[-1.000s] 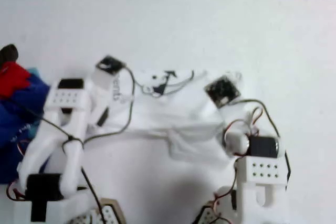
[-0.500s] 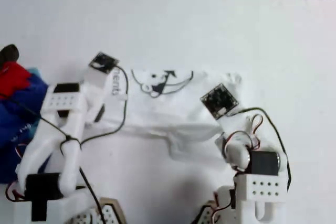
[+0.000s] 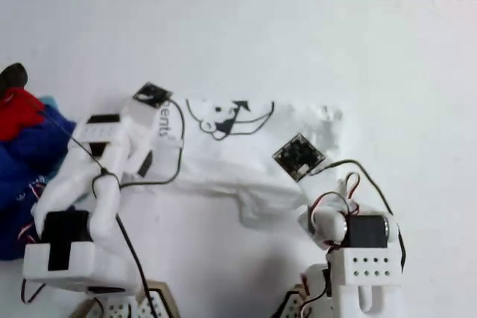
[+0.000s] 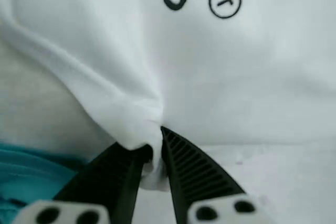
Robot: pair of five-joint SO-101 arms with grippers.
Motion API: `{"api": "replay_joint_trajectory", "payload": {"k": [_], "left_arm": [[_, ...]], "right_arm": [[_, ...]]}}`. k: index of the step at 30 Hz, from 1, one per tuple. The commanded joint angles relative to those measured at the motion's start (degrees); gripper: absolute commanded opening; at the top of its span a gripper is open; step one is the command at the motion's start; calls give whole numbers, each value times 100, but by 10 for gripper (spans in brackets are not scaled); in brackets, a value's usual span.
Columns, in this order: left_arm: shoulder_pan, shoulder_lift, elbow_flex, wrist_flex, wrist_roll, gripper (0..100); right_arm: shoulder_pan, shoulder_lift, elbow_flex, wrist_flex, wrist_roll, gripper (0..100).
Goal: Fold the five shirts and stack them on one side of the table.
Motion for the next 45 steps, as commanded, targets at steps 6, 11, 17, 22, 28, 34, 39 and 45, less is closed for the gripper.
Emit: {"api": "replay_joint_trajectory", "payload": {"k": [6,11,17,22,28,34,39,45], "left_arm": [[-53,0,-963,967,-9,203],[-62,0,-1719,1846,-9,194],[-290,0,-3029,2919,-53,196],[-598,35,-4189,3226,9,103],[-44,70,-4637,2796,554,30],[615,914,-4690,1908,1055,27],[598,2242,-5305,1407,1345,27],[404,3587,-6519,1451,1371,27]], "right_arm": [[-40,-119,-132,31,53,231],[4,-119,-993,154,0,193],[4,-66,-2057,-207,-9,190],[4,251,-2066,-840,-176,70],[-31,2079,-2084,-2325,-695,20],[-4,4347,-2884,-3371,-1169,19],[-31,5912,-4009,-3398,-1521,20],[-57,7749,-5073,-3407,-1600,20]]}}
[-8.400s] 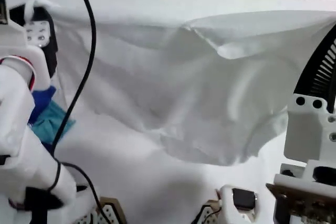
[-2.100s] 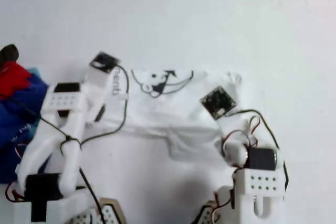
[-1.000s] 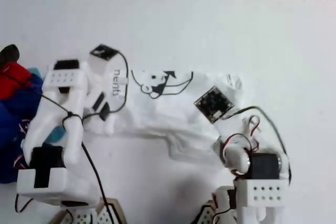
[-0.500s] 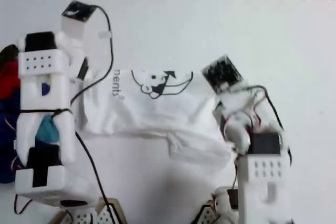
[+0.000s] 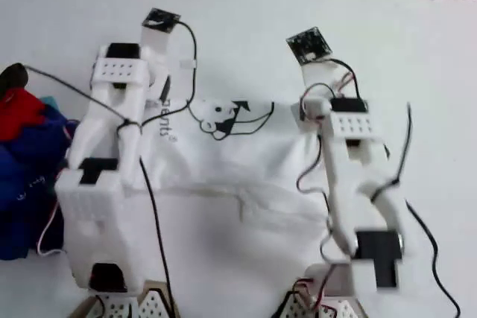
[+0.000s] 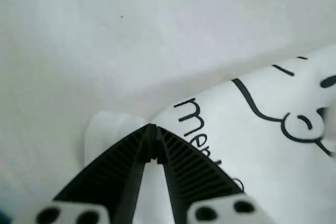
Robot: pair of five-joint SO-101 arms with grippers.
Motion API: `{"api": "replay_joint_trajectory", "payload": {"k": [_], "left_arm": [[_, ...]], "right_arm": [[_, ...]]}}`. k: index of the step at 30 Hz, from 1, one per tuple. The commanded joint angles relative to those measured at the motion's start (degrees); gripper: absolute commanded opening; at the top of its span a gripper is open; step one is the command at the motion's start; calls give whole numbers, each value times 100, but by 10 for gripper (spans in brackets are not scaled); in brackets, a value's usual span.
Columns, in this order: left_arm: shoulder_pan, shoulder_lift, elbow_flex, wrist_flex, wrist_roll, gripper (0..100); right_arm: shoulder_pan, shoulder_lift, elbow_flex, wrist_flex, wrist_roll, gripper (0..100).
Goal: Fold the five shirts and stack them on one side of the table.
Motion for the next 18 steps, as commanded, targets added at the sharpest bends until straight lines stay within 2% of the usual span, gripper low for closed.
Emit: {"api": "replay_joint_trajectory", "payload": {"k": [1,9,18], "left_arm": [[-255,475,-813,-53,53,27],[-844,1609,-2352,396,9,27],[-712,2681,-4207,976,9,27]], "right_arm": [[-13,971,-765,-48,-53,20],[268,2475,-1908,145,-9,20],[365,3363,-3569,963,0,19]]}}
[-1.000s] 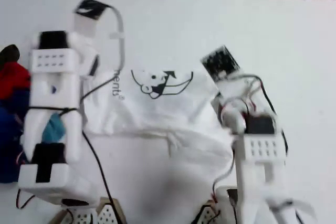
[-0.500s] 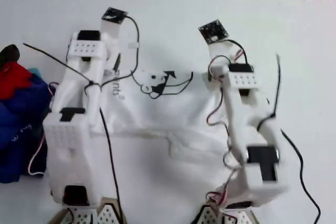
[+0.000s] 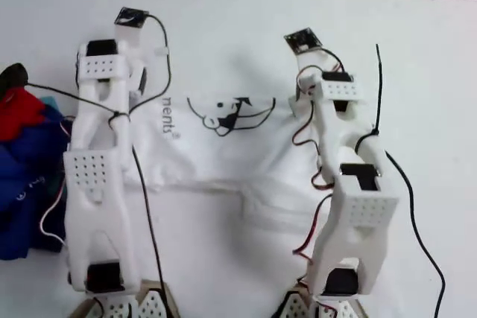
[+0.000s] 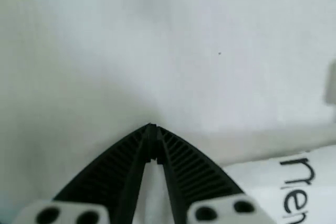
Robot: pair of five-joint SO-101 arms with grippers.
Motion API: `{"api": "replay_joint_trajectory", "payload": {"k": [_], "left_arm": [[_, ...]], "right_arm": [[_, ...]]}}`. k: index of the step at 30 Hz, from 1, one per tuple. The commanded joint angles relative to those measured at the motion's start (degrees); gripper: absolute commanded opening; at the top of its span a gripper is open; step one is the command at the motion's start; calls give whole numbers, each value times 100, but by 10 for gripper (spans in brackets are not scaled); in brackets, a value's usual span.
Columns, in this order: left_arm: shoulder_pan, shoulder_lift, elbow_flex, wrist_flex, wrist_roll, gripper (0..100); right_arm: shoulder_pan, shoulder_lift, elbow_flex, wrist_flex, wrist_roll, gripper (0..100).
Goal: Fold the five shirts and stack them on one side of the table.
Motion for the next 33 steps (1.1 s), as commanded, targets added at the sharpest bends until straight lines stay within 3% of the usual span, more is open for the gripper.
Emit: {"api": "replay_joint_trajectory", "payload": {"k": [1,10,15,19,26,33], "left_arm": [[53,158,-866,290,9,27],[62,334,-2527,1451,-18,27],[114,334,-3240,2127,-396,27],[9,316,-3345,2171,-360,27],[-70,-255,-2949,2189,-343,27],[-44,-2066,-567,2180,-193,27]], "right_arm": [[127,207,-791,347,0,19],[110,-189,-1767,1473,-26,19],[110,-699,-1758,1710,-35,19],[110,-1068,-1758,1921,-35,19],[110,-1464,-1758,2299,-35,19],[101,-1859,-1758,2686,-35,19]]}}
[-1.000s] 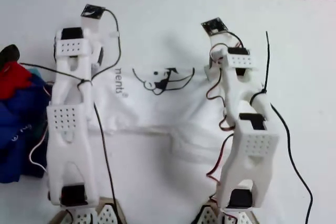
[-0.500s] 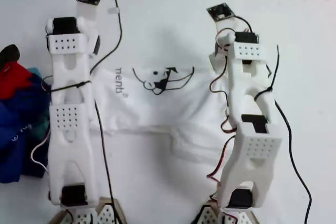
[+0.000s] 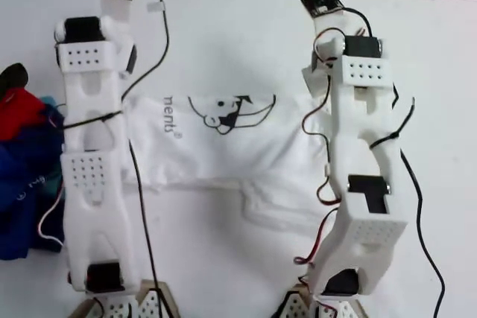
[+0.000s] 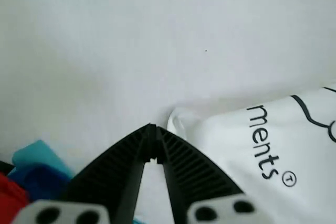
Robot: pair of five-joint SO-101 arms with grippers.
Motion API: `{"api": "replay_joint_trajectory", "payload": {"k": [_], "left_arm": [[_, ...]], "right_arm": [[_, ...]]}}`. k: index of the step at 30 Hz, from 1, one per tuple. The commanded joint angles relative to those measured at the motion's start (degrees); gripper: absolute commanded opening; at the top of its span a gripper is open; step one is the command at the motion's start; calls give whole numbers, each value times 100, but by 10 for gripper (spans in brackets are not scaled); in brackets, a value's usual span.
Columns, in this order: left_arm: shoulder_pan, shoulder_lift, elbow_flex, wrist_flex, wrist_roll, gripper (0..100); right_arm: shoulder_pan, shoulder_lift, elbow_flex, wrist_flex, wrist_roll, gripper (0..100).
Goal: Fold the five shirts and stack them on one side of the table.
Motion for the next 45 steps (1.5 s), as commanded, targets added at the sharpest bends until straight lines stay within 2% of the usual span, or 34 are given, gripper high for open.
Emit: {"api": "replay_joint_trajectory", "payload": {"k": [1,5,10,16,21,24,28,35,41,45], "left_arm": [[-35,-1433,1464,114,255,27],[-18,-2576,3266,-9,396,27],[-9,-3851,5288,-624,378,27],[-9,-5108,7793,-2101,360,27],[35,-5468,9244,-3349,369,27],[35,-5468,9754,-3921,369,27],[26,-5495,10035,-4246,369,27],[-176,-5495,10501,-4695,360,27],[-378,-5495,10695,-4721,352,27],[-431,-5512,10686,-4703,352,27]], "right_arm": [[22,-611,-264,286,-35,19],[22,-848,-264,435,-35,19],[22,-1068,-264,752,-35,19],[22,-1253,-264,1437,-35,19],[22,-1402,-255,1895,-35,19],[22,-1666,9,1921,-35,19],[-171,-2149,976,1877,-18,19],[-602,-3495,2866,927,-35,19],[-954,-4295,4141,549,-35,19],[-927,-4532,4519,541,-35,19]]}}
